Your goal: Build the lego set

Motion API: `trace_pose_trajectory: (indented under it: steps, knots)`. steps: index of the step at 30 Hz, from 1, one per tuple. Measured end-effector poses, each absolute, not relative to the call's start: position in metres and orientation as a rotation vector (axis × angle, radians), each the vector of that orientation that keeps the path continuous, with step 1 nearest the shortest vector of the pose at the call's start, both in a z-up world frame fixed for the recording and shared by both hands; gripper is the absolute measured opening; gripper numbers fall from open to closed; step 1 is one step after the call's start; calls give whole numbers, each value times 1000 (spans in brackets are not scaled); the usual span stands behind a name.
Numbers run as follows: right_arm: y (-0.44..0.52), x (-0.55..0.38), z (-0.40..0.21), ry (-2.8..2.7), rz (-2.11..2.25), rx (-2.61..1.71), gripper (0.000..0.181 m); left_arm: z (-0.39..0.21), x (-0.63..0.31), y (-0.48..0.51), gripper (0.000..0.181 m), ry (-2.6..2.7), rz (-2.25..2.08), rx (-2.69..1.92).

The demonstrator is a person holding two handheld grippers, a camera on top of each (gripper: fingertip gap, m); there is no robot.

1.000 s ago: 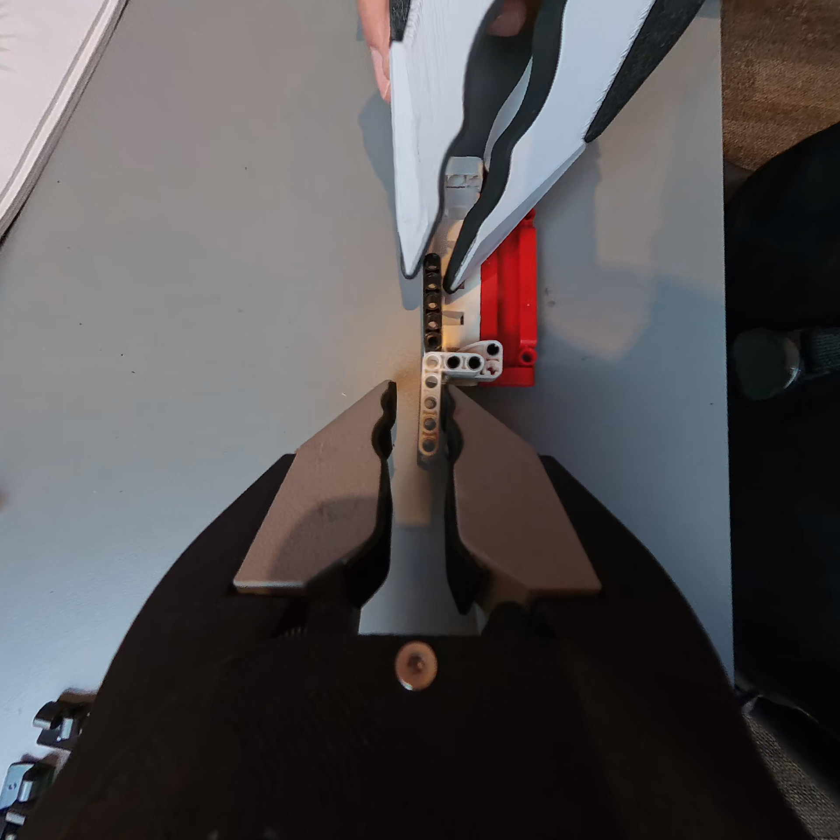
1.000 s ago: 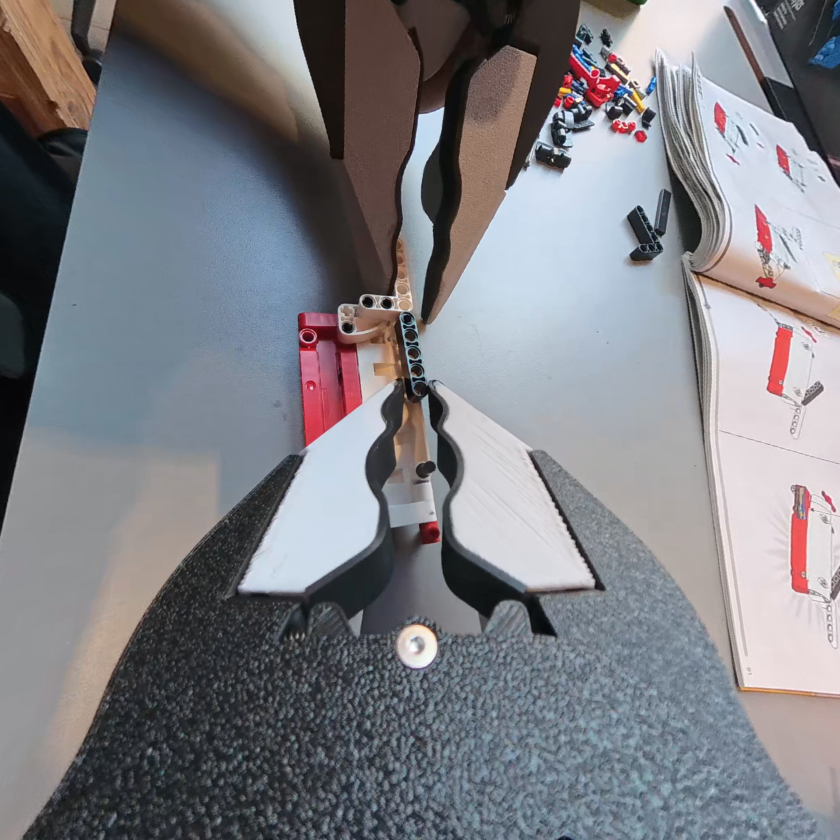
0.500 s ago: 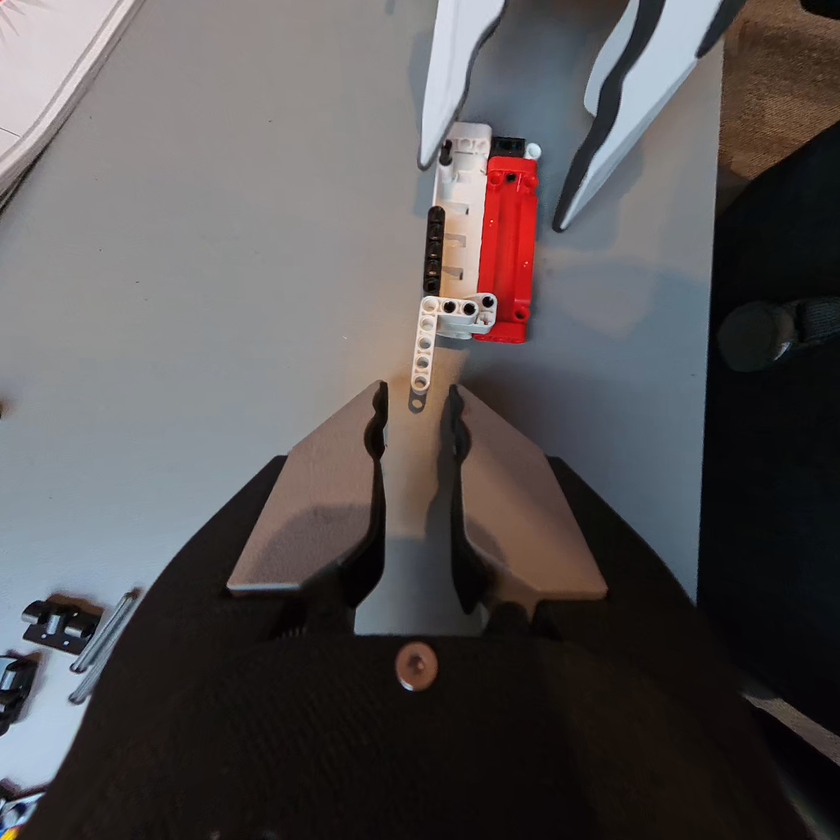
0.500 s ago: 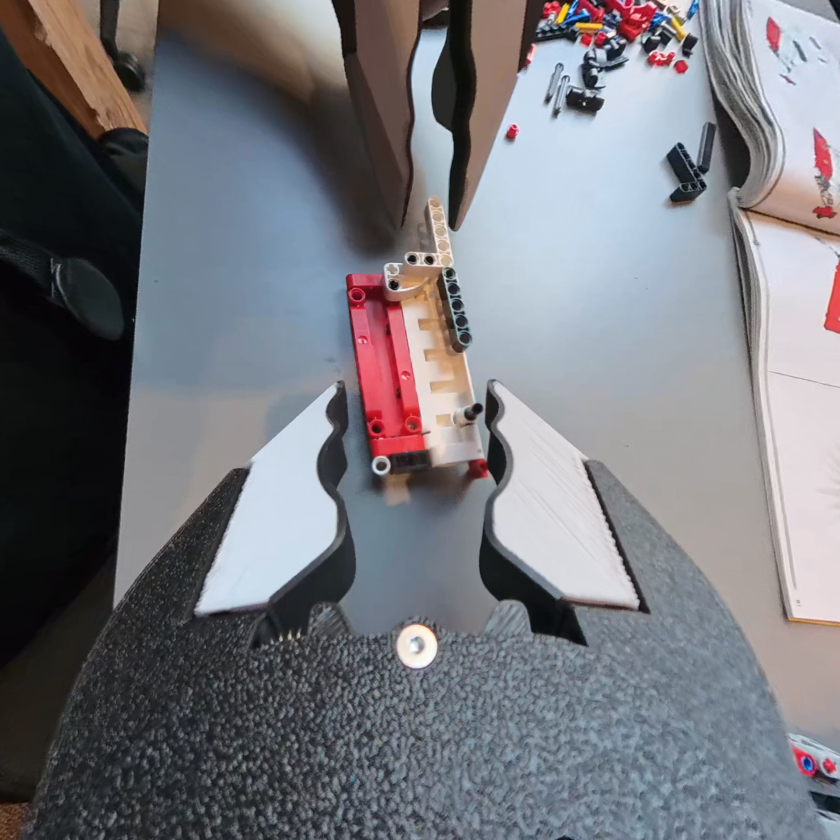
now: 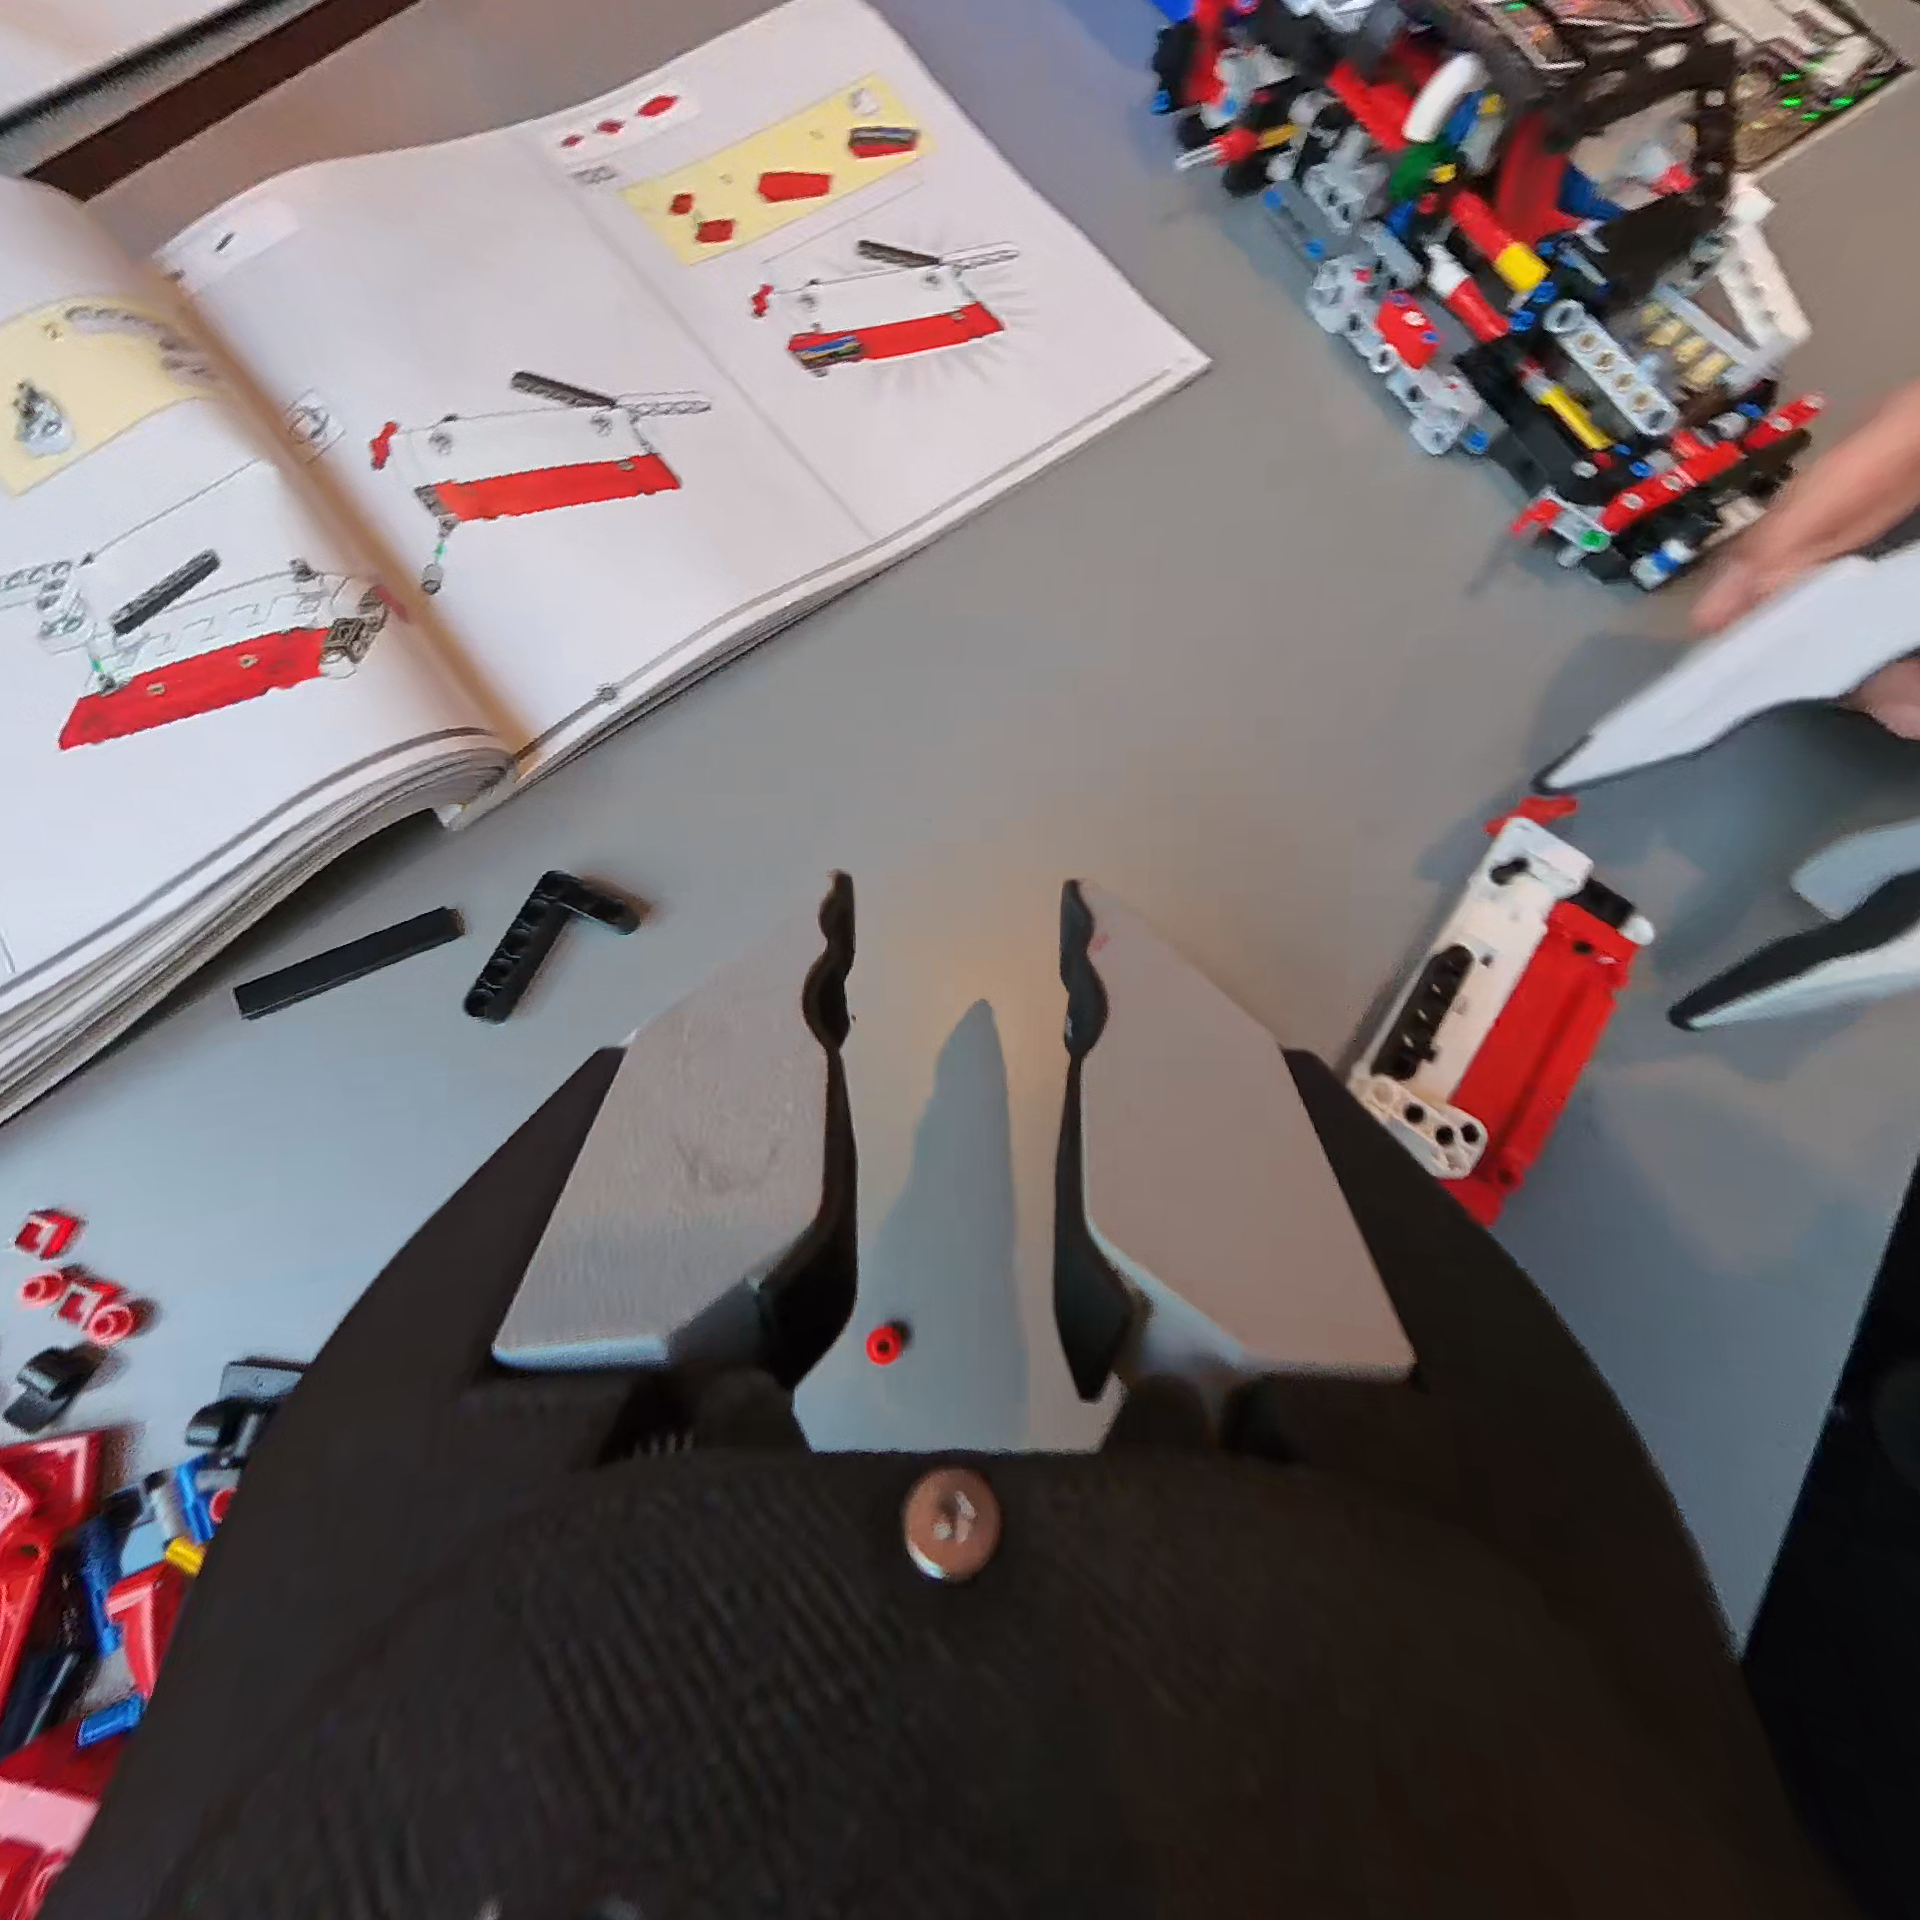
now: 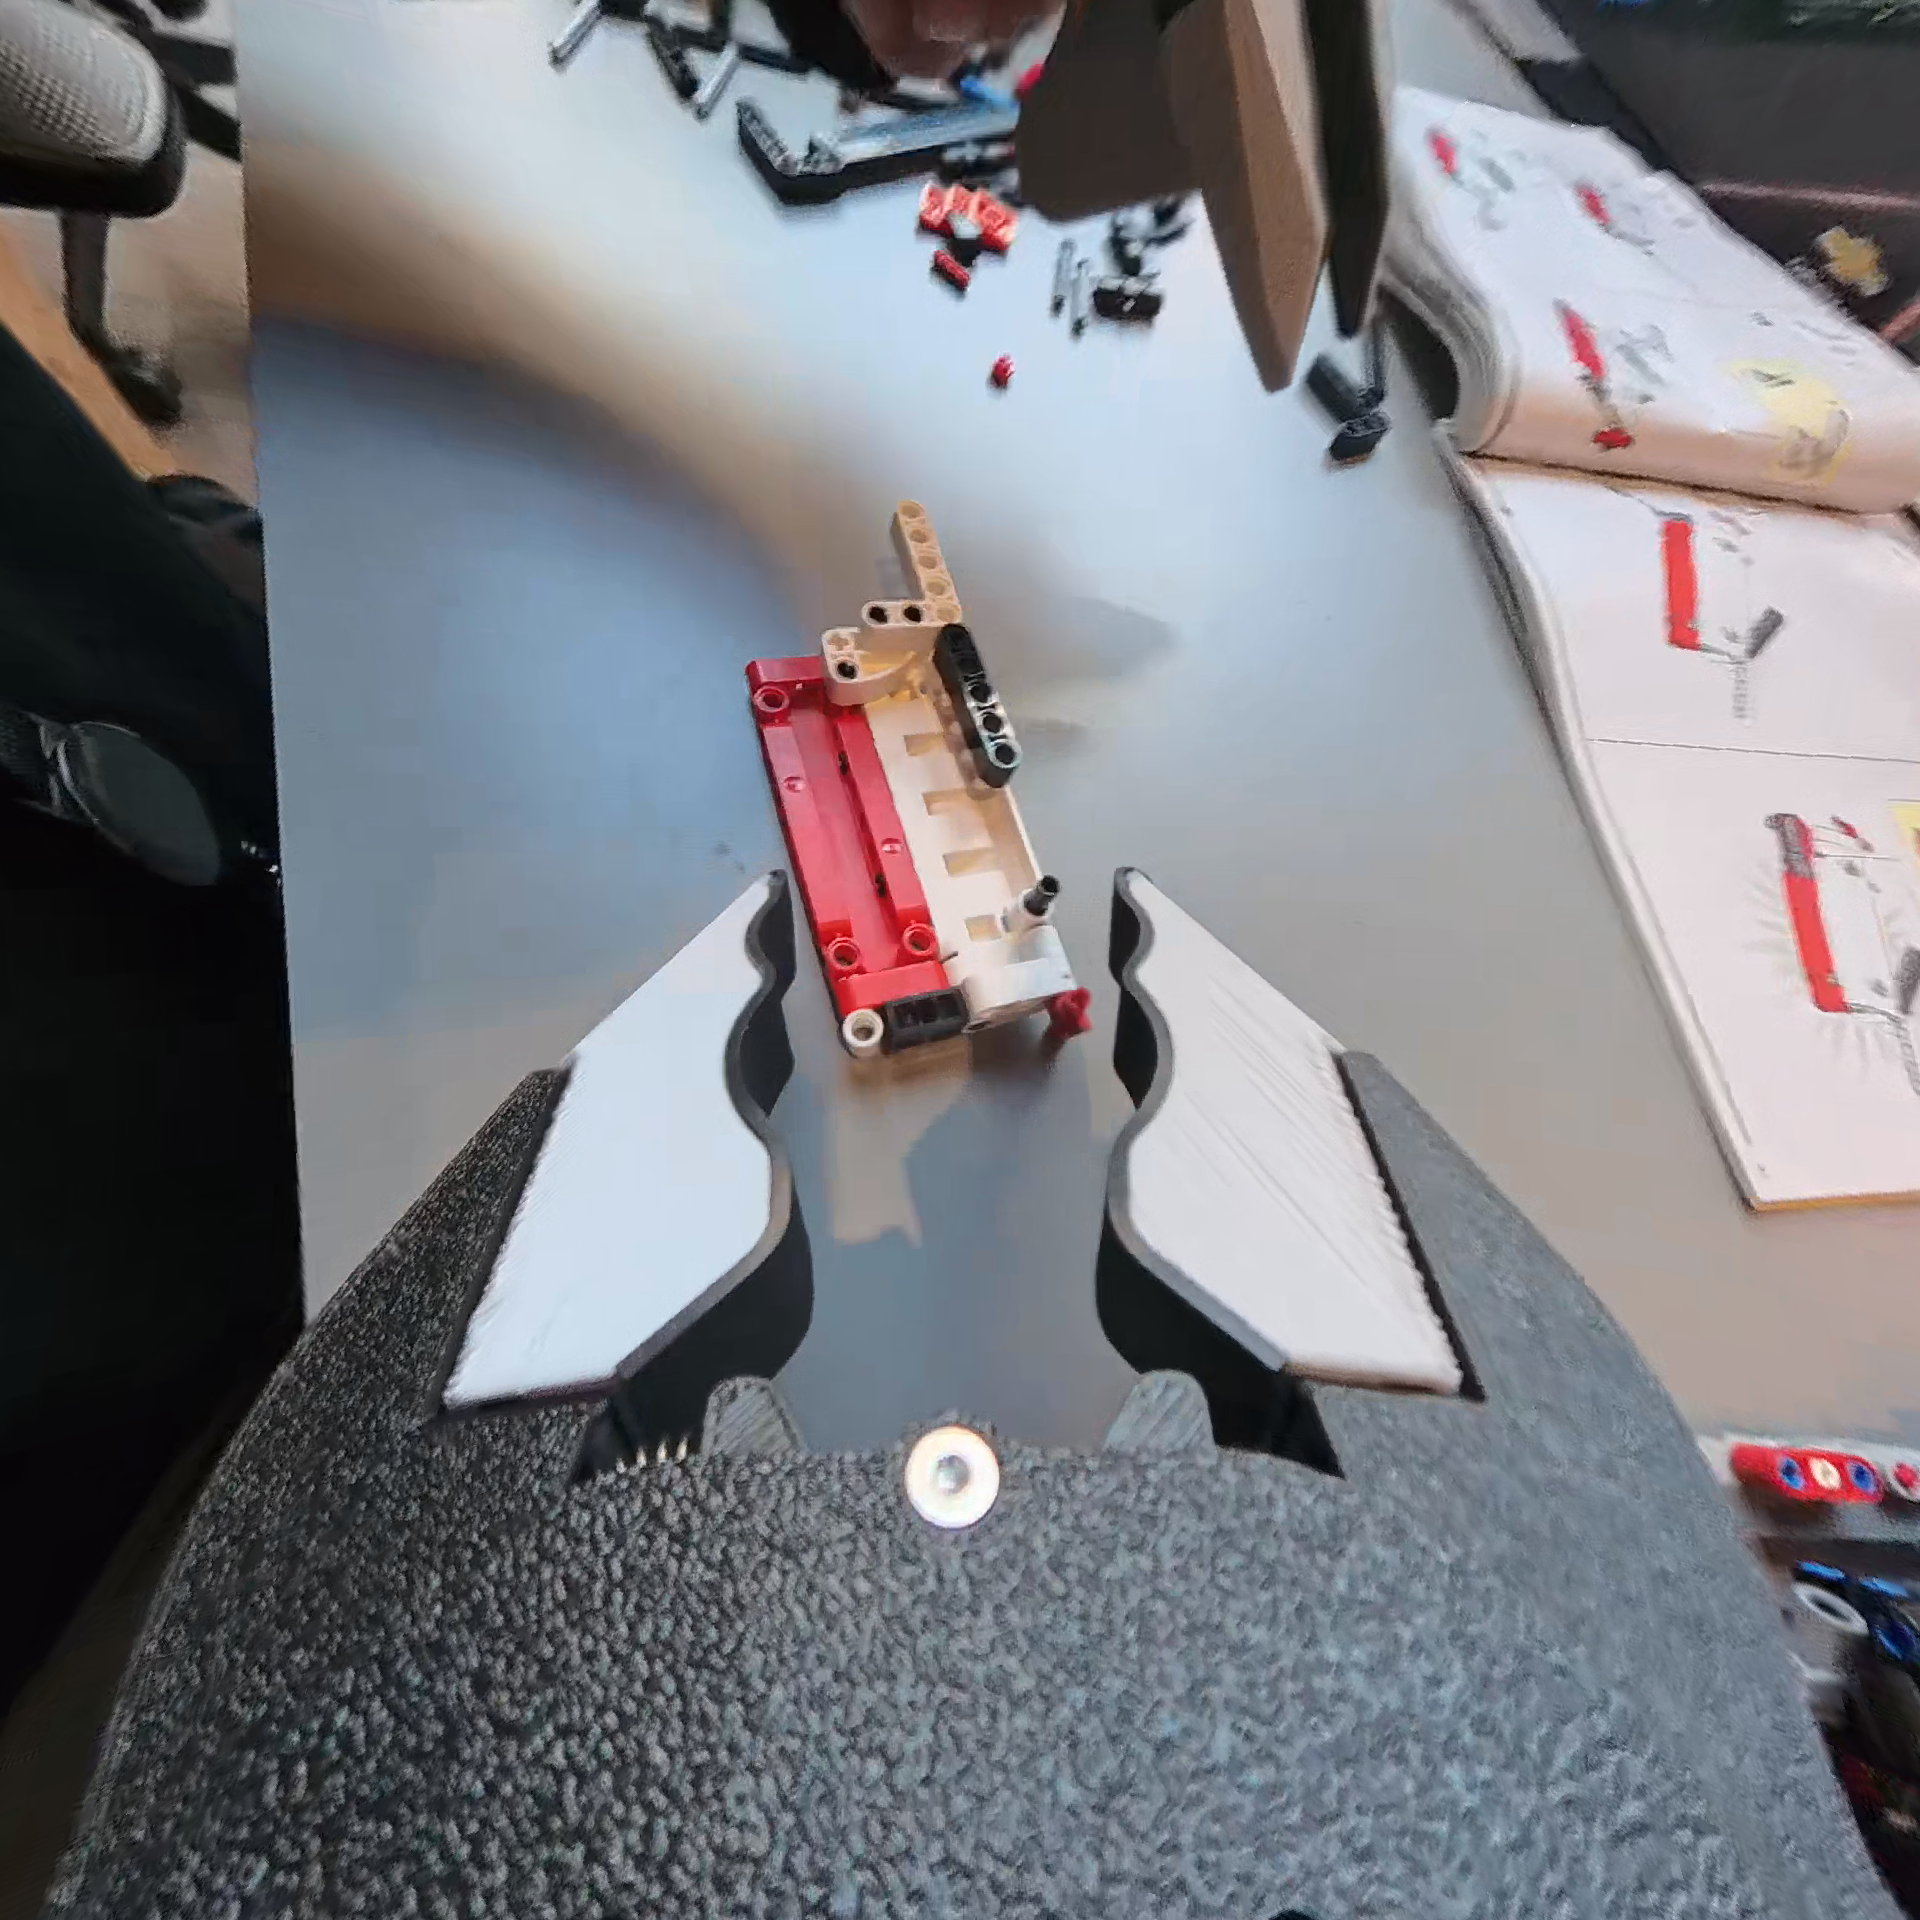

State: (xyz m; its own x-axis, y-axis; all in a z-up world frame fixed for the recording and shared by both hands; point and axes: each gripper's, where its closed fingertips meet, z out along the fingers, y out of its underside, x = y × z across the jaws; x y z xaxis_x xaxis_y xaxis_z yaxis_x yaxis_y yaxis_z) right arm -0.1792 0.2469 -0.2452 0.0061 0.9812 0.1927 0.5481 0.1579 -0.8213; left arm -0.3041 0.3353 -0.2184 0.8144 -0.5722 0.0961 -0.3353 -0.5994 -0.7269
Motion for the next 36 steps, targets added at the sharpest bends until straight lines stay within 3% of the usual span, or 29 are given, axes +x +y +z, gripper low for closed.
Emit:
trace_pose_trajectory:
  steps: [17, 22, 24, 26, 36]
  knots:
    - [250, -179, -252, -1659, 686, -1538, 58, -253, -275, 263, 34, 836, -660, -2342]
    - [262, -181, -256, -1651, 540, -1519, 56, -262, -252, 222, 30, 1055, -803, -2343]
    - [284, -181, -250, -1561, 377, -1503, 44, -265, -241, 197, 30, 1181, -884, -2327]
    - [283, -184, -250, -1569, 371, -1492, 51, -265, -238, 188, 29, 1223, -880, -2312]
    - [271, -179, -244, -1537, 551, -1548, 44, -241, -271, 251, 33, 924, -646, -2274]
